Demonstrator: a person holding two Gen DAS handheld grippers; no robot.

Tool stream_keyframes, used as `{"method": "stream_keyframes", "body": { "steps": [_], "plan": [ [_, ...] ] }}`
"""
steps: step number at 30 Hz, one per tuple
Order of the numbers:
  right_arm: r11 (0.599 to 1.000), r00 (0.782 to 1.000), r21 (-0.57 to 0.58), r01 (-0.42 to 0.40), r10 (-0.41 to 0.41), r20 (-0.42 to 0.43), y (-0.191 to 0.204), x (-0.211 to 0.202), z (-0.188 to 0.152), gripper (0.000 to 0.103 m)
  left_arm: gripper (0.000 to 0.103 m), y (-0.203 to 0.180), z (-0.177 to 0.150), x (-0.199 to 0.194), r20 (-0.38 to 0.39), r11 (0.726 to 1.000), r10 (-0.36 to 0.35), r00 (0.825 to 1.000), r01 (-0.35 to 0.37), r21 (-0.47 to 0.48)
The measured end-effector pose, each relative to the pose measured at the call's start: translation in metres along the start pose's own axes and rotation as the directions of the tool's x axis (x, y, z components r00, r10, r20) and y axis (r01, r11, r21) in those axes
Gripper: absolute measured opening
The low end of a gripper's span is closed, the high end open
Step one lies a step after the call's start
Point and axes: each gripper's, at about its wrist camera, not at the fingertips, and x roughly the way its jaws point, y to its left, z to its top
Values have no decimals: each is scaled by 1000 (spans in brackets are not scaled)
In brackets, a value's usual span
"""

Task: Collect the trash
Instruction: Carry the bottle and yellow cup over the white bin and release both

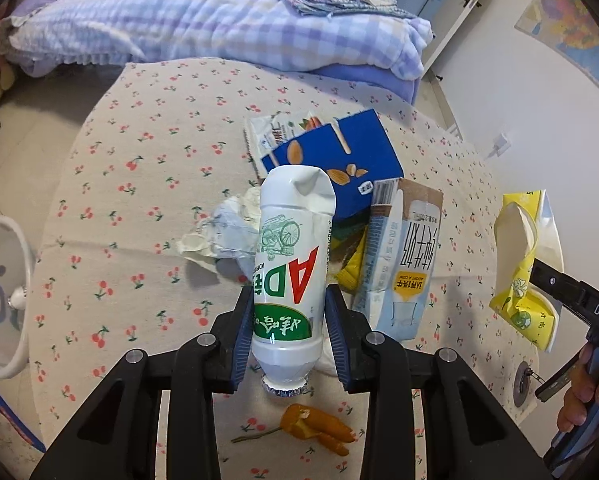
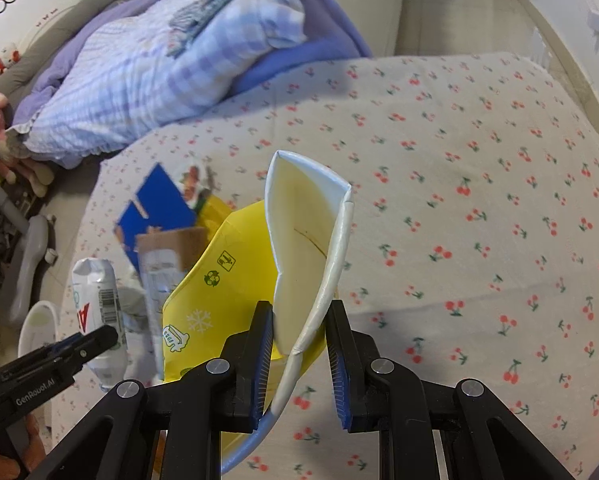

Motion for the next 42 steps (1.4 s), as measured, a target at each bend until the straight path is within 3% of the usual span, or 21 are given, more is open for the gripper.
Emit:
{"method": "stream_keyframes", "body": {
  "steps": [12,22,32,42],
  "plan": [
    [993,996,-90,-83,84,11,75,7,3,24,37,59,-5,-50,77,996,38,996,-32,-78],
    [977,992,-173,-126,125,-14,142,30,-2,24,37,124,-6,-80,117,981,113,987,-92,-168],
    [956,988,-251,-155,144,-64,205,61,-12,24,37,192,-13,-103,127,950,217,968,-179,-255],
    [936,984,-312,-162,128,-128,256,102,-26,24,37,270,-26,-99,60,904,271,961,-232,-358]
  ]
}}
